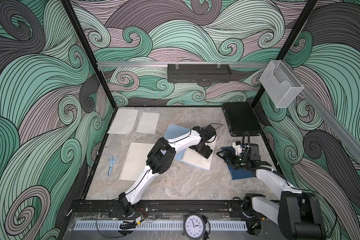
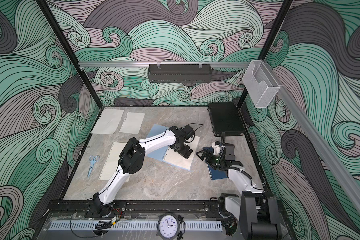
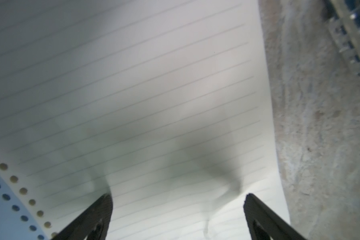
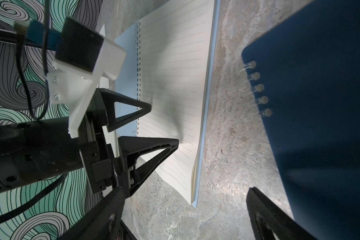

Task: Tear off pages from different notebooks
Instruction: Tear off the paper from the notebook.

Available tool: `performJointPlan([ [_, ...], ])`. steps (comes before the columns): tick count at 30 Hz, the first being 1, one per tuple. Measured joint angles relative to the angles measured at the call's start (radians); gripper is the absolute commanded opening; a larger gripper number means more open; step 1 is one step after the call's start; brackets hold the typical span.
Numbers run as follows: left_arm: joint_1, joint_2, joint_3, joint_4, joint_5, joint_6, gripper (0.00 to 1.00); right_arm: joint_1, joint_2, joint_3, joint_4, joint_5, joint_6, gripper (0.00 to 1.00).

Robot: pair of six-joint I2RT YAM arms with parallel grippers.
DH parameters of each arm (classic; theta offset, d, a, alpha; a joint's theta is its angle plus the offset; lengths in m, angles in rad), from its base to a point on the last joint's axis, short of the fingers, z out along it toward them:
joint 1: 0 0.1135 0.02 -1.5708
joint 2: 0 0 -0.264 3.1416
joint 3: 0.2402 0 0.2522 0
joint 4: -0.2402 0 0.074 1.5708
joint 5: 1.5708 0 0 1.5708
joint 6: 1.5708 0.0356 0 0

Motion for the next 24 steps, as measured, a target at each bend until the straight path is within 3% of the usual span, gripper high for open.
performJointPlan([
  [8, -0.002, 0.011, 0.013, -0.005, -0.030, 0.021, 0.99, 0.080, 0.029, 0.000, 0.037, 0.012, 0.026, 0.92],
  [11, -0.008, 0.011, -0.002, -0.006, -0.069, 0.029, 0.93, 0.109, 0.053, 0.000, 0.059, 0.022, 0.041, 0.92],
  [15, -0.018, -0.011, -0.056, 0.031, -0.080, 0.034, 0.81, 0.134, 0.076, 0.000, 0.091, 0.029, 0.063, 0.92],
  [22, -0.035, -0.069, -0.192, 0.149, -0.091, 0.027, 0.41, 0.163, 0.115, 0.000, 0.158, 0.043, 0.097, 0.92],
  [24, -0.038, -0.084, -0.223, 0.175, -0.093, 0.026, 0.40, 0.167, 0.130, -0.001, 0.173, 0.044, 0.103, 0.92],
])
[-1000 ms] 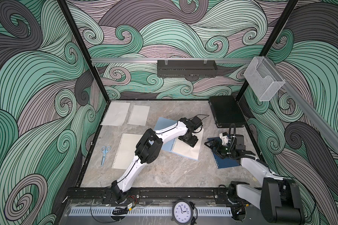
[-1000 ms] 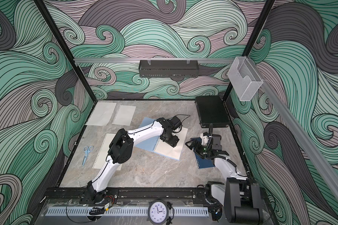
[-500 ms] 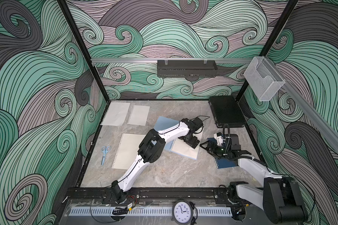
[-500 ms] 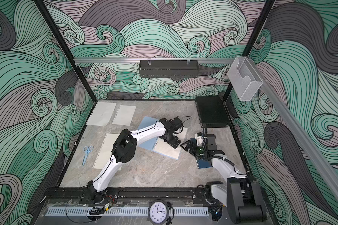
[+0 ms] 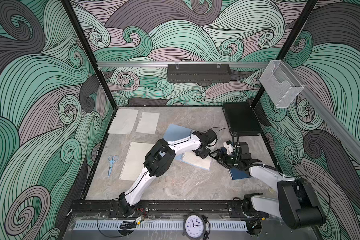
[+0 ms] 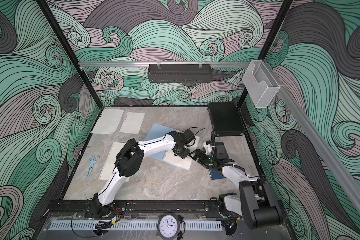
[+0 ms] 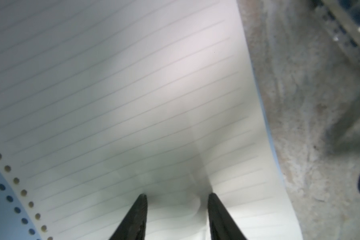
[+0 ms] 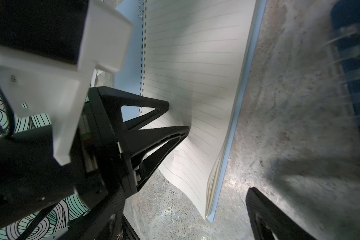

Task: Tear off pages from different notebooks
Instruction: Tear off the paper from the notebook.

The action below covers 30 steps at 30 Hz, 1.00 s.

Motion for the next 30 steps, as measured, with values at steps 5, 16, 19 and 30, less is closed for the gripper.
performJointPlan([
  [5, 0.000, -0.015, -0.051, 0.050, -0.003, -0.007, 0.24, 0.005, 0.039, 0.000, 0.039, 0.001, 0.019, 0.91],
  [16, 0.000, -0.032, -0.098, 0.097, -0.015, -0.016, 0.06, 0.006, 0.051, -0.007, 0.120, 0.001, 0.083, 0.91],
  [19, 0.001, -0.035, -0.104, 0.103, -0.013, -0.018, 0.03, 0.006, 0.061, -0.011, 0.138, -0.003, 0.107, 0.91],
  [30, 0.012, -0.046, -0.128, 0.130, 0.015, -0.040, 0.00, 0.021, 0.078, -0.018, 0.190, -0.002, 0.176, 0.92],
])
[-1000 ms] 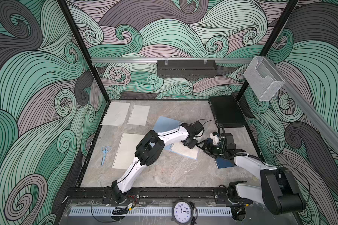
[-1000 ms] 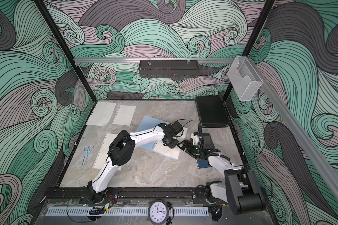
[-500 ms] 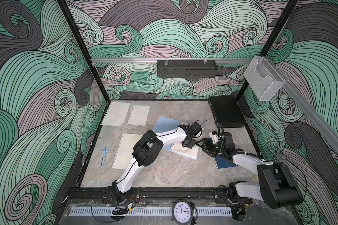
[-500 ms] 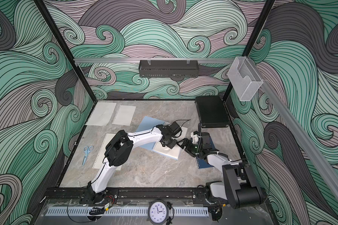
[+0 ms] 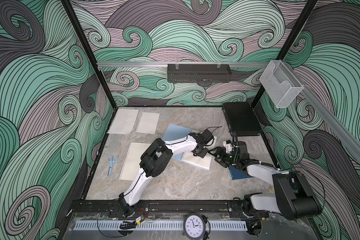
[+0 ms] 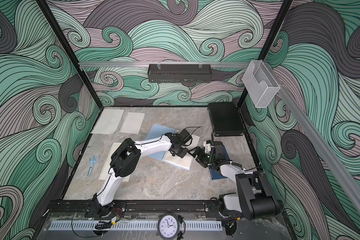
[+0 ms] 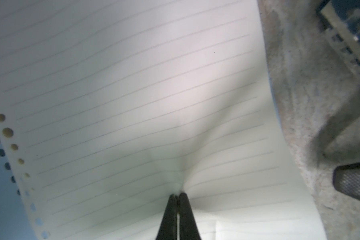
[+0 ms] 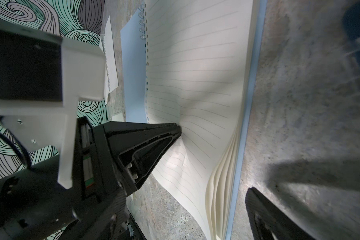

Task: Tear off pages from different notebooks
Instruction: Tear off the paper from the notebook.

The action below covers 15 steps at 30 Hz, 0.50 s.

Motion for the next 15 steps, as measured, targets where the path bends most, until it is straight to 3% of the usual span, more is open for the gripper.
performJointPlan([
  [15, 0.020, -0.006, -0.015, 0.023, 0.022, -0.015, 0.00, 0.025, 0.043, -0.021, 0.127, 0.005, 0.130, 0.91],
])
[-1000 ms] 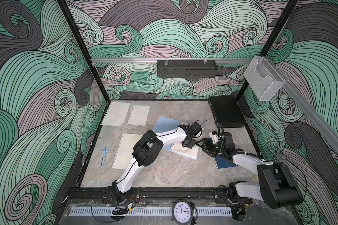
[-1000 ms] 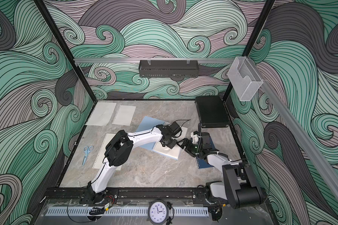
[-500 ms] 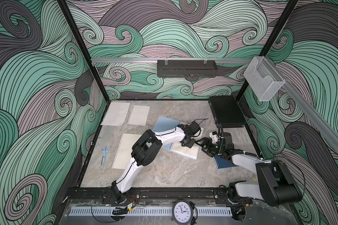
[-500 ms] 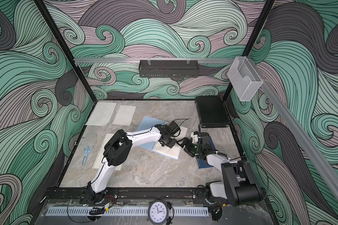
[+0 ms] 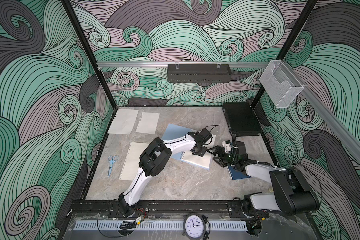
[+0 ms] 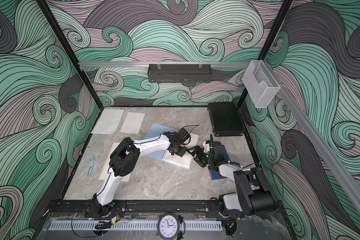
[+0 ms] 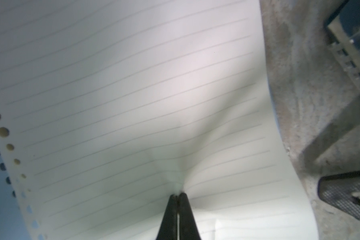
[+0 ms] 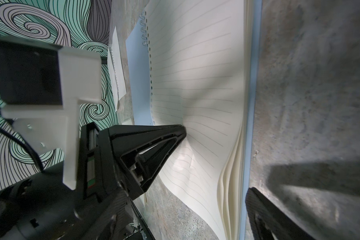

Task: Tear off pages from different notebooks
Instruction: Tear off the paper from the notebook.

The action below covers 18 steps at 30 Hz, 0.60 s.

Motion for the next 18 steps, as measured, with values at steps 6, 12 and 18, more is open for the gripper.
performJointPlan([
  [6, 0.000, -0.007, -0.014, 0.014, 0.003, 0.000, 0.00, 0.010, -0.014, -0.010, 0.005, 0.023, 0.019, 0.90],
  [12, 0.000, -0.014, -0.027, 0.030, 0.002, 0.010, 0.00, 0.009, -0.088, 0.000, -0.086, 0.068, -0.024, 0.90],
  [18, 0.003, -0.021, -0.010, 0.015, 0.007, 0.023, 0.00, -0.029, -0.091, 0.003, -0.114, 0.083, -0.048, 0.90],
])
